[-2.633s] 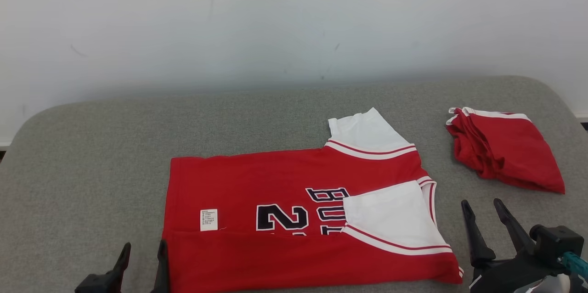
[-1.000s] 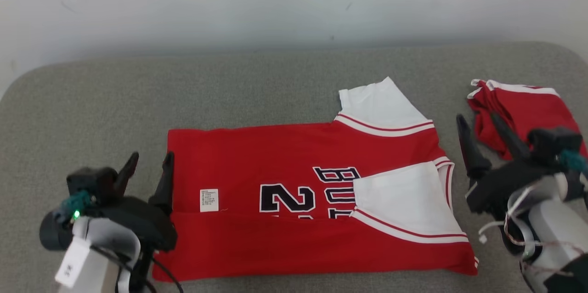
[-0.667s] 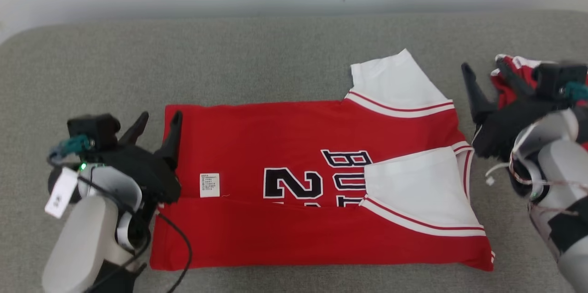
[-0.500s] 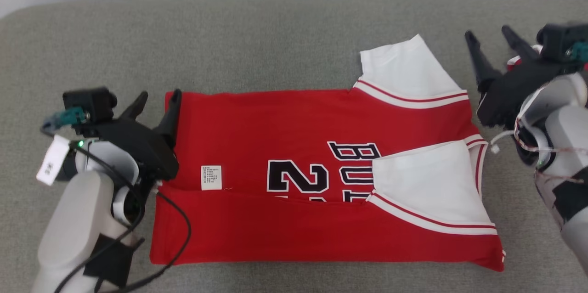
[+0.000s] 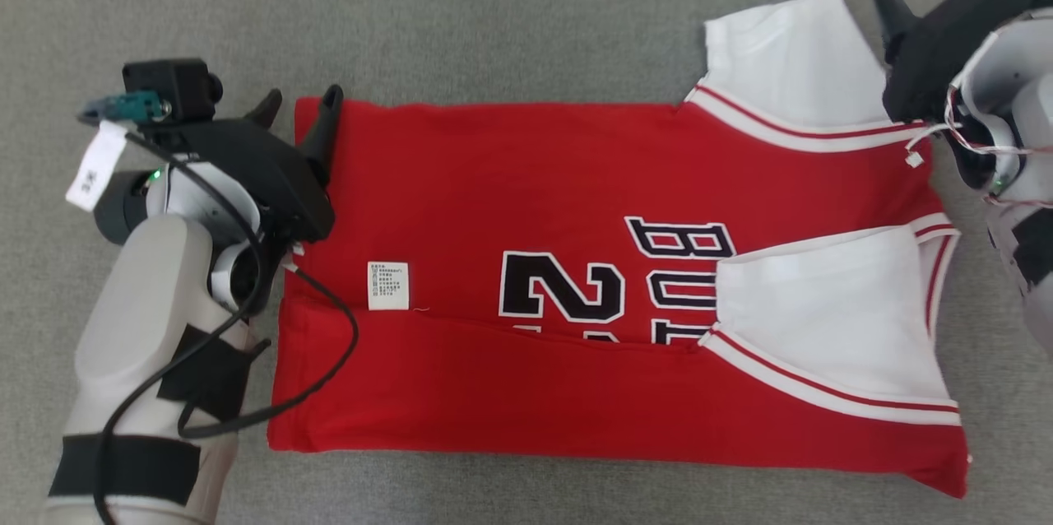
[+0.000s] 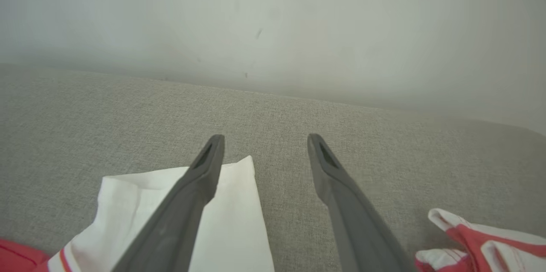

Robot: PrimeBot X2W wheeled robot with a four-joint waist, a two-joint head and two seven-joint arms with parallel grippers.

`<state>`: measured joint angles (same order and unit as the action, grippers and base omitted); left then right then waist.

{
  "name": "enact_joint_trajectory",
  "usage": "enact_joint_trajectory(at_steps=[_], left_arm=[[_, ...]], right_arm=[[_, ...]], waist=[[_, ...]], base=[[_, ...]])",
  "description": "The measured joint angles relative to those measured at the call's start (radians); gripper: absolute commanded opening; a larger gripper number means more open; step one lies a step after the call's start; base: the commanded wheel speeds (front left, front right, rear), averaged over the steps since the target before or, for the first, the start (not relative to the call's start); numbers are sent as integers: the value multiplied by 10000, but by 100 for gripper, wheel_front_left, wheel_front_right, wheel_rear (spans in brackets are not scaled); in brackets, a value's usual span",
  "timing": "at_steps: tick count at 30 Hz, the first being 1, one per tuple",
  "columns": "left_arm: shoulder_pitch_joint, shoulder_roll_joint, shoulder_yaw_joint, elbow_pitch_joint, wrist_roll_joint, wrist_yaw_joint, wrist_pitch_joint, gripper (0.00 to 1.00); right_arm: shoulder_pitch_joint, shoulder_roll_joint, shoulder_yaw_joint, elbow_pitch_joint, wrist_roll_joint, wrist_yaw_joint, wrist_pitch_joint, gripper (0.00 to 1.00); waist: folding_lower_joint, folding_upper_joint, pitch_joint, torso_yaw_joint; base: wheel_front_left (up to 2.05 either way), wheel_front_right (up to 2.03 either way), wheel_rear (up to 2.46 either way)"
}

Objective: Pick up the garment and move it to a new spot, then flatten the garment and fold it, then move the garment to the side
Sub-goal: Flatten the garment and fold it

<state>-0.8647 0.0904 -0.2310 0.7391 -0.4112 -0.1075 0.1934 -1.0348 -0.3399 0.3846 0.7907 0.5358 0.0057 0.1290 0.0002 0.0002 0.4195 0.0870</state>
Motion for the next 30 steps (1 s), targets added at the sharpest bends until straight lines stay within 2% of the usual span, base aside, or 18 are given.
enact_joint_trajectory(at_steps=[11,15,16,17,18,19,20,30], left_arm=[[-901,-251,-113,1214,-42,-159,25,100],[-1132,-316,-102,1480,-395,-173,-4,100],[-1174,-336,-82,1521,-472,-174,-8,85],[-1252,-341,-56,1582,-543,-173,-10,42],[-1303,-336,-12,1639,-608,-173,-10,34],[-1323,-334,40,1697,-669,-173,-31,20],[-1351,-311,113,1778,-732,-173,-102,0],[-1679,-286,-35,2280,-1026,-173,-412,0]], right_arm=[[-804,337,422,1524,-393,121,33,100],[-1104,497,608,1875,-566,148,33,100],[-1178,541,673,1985,-642,134,35,100],[-1259,573,723,2080,-706,132,33,83],[-1328,596,744,2144,-719,127,31,40],[-1425,623,757,2213,-721,109,31,0],[-1513,650,788,2274,-763,107,19,0],[-1832,679,815,2986,-817,140,-430,0]], waist=[[-2,-1,762,321],[-3,-2,925,405],[-3,-2,967,418],[-3,-2,1011,427],[-3,-2,1054,432],[-3,-2,1097,435],[-3,-1,1141,435],[-3,-2,1213,405]], base=[[0,0,0],[0,0,0],[0,0,0],[0,0,0],[0,0,0],[0,0,0],[0,0,0],[0,0,0]])
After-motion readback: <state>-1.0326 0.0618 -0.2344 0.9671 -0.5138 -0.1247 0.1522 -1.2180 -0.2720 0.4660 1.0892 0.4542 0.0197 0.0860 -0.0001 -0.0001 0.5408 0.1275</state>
